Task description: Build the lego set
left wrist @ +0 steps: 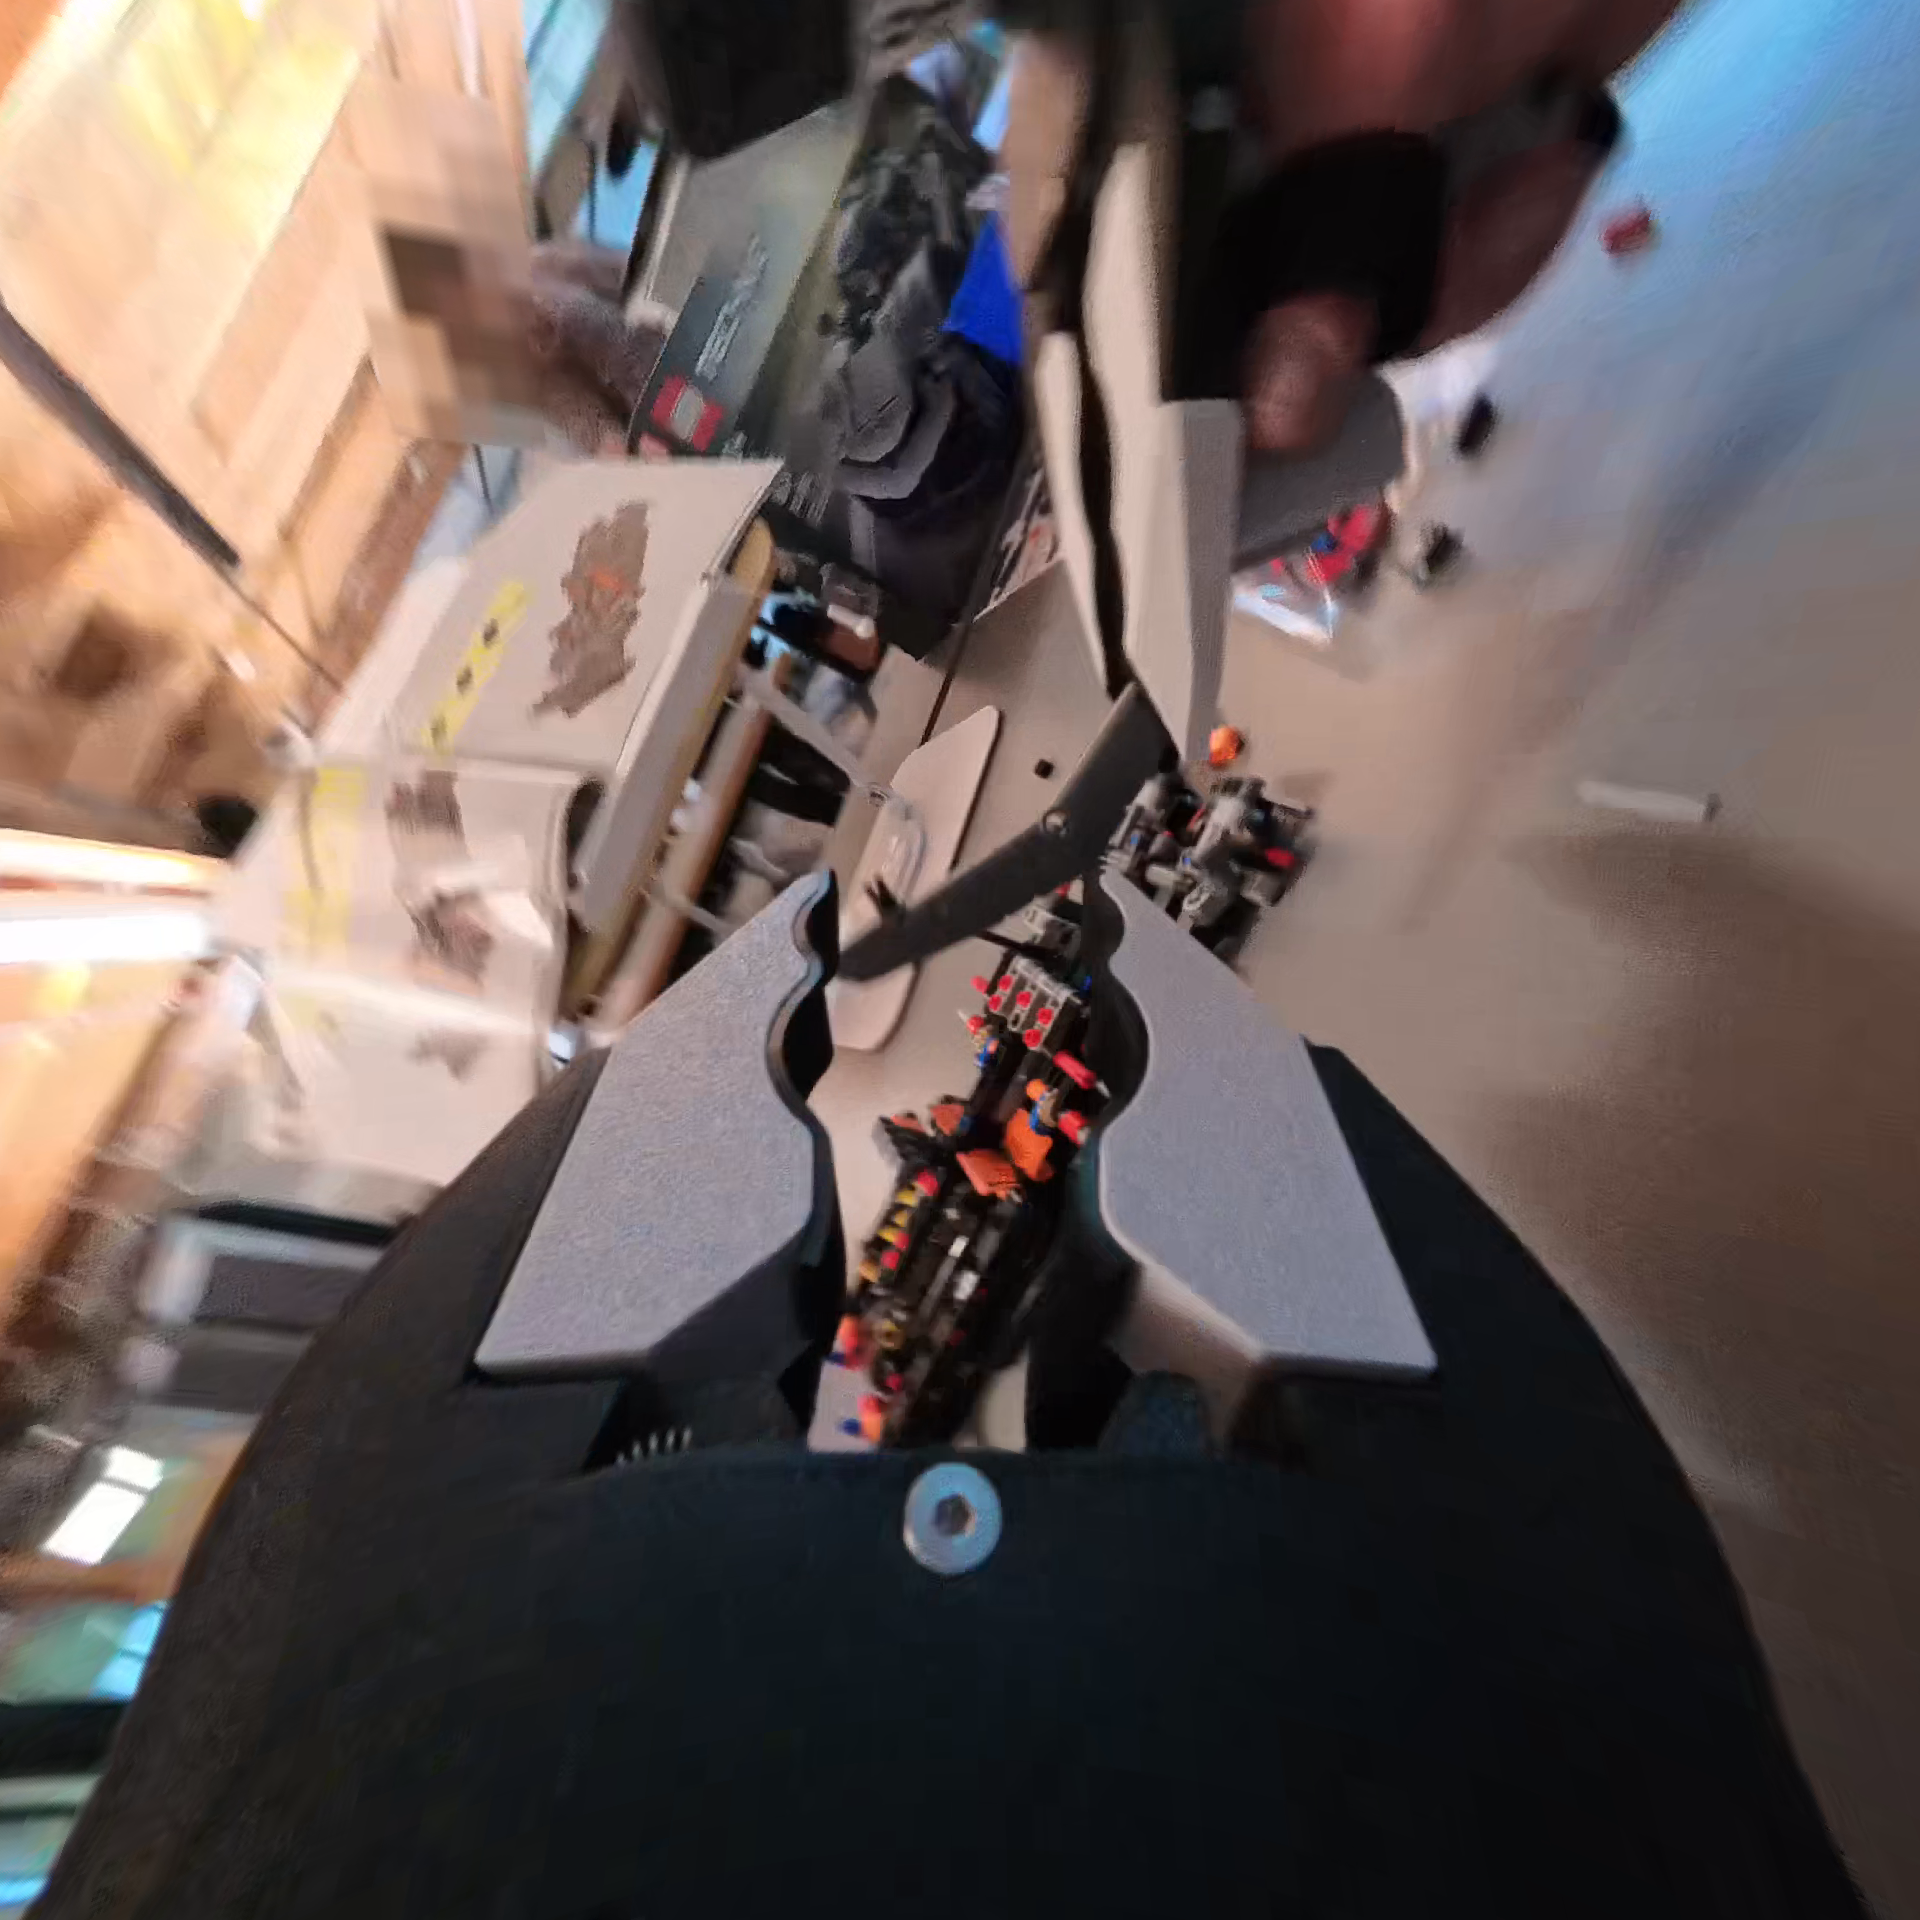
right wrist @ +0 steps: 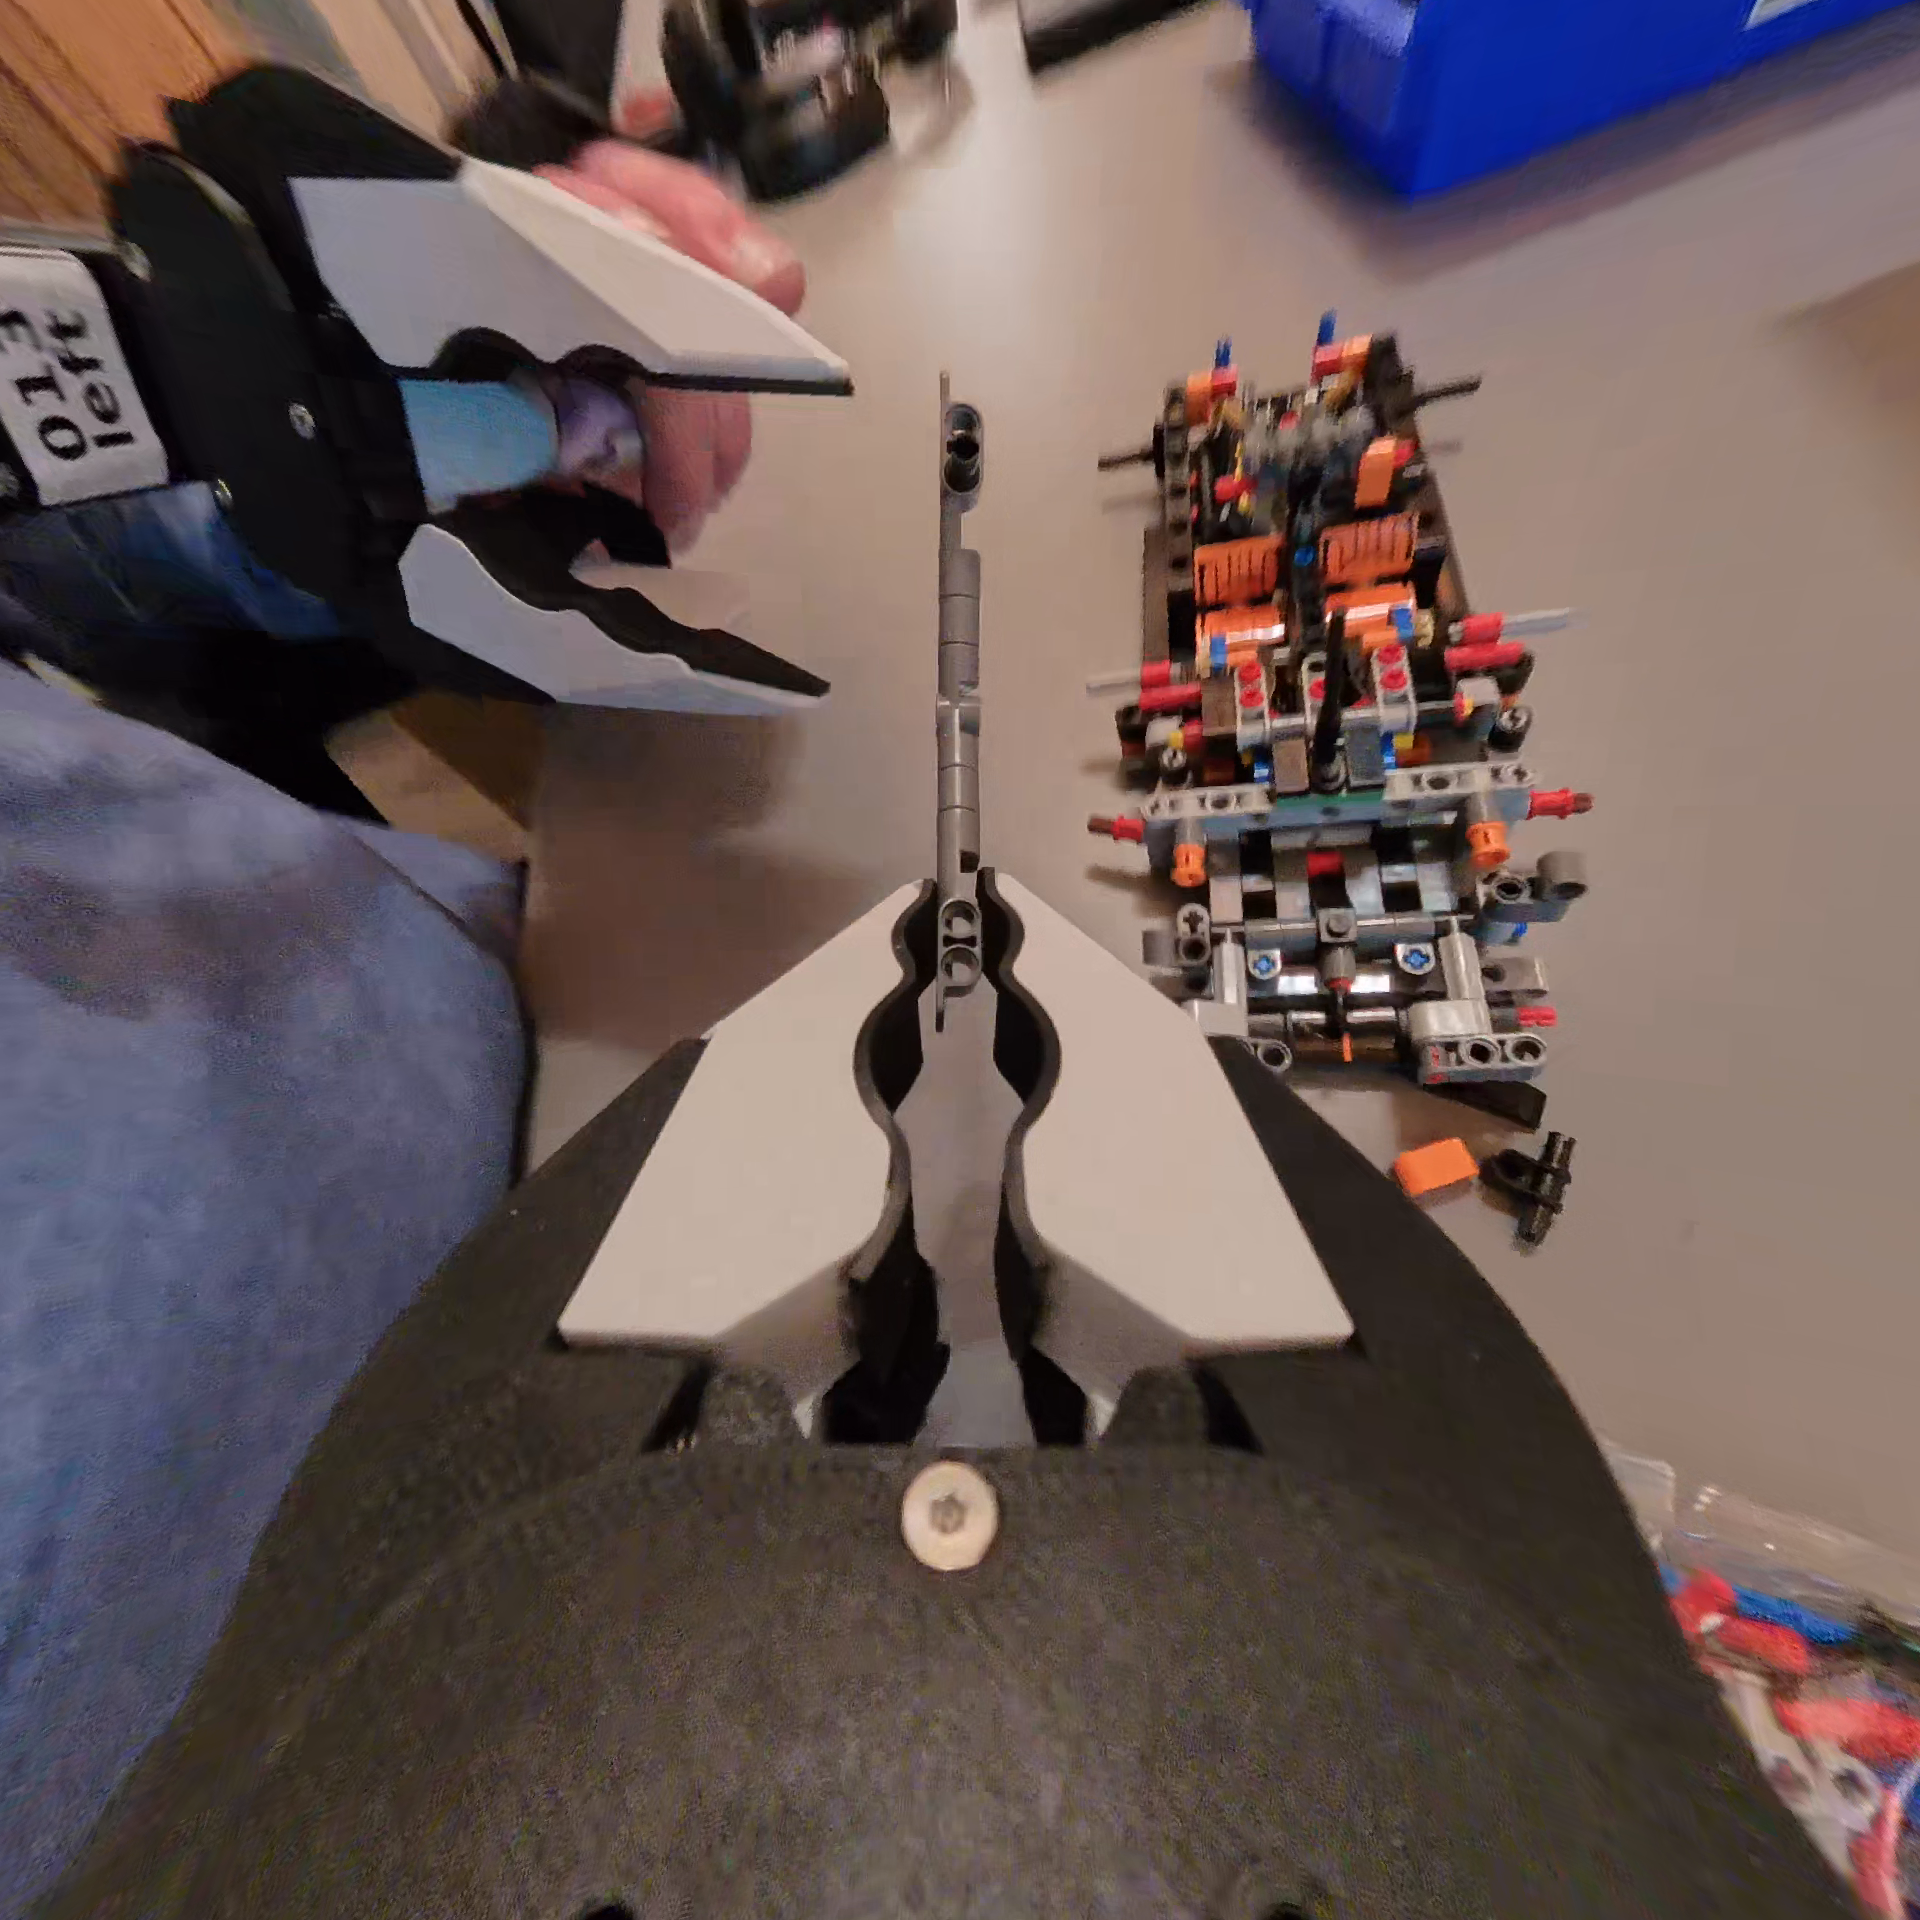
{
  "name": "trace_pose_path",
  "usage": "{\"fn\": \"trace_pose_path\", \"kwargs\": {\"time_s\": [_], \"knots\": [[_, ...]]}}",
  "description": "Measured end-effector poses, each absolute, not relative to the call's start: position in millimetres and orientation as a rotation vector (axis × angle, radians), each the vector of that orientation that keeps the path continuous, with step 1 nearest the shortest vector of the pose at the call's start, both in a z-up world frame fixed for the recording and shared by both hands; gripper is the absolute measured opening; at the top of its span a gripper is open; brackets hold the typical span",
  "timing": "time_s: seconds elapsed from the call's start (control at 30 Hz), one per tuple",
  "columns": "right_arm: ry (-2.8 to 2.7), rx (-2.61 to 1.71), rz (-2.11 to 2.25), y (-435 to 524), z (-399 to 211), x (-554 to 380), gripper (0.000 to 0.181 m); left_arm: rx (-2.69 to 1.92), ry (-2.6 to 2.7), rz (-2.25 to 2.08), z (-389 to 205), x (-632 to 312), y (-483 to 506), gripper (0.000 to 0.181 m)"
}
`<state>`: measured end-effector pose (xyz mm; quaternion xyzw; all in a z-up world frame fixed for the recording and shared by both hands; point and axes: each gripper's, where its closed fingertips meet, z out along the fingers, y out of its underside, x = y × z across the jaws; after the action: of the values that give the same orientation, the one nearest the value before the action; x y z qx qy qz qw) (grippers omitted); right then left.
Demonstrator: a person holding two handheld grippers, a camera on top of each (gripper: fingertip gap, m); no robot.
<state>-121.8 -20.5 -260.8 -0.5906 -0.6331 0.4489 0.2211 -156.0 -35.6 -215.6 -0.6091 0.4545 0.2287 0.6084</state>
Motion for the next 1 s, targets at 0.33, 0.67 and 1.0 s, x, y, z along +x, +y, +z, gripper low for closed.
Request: {"fn": "trace_pose_path", "kwargs": {"time_s": [0.33,0.67,1.0], "knots": [[-1.508,-1.455,1.614,-35.0,-207.7,-118.3,0.004,-1.650,0.365,-0.745,-197.6,-131.4,-26.7,0.034],[-1.450,-1.437,1.703,-39.7,-203.4,-117.3,0.005,-1.485,0.262,-0.995,-177.7,-110.4,-20.3,0.008],[-1.467,-1.438,1.603,-32.0,-203.9,-115.6,0.006,-1.448,0.249,-1.063,-170.3,-114.0,-17.0,0.005]]}}
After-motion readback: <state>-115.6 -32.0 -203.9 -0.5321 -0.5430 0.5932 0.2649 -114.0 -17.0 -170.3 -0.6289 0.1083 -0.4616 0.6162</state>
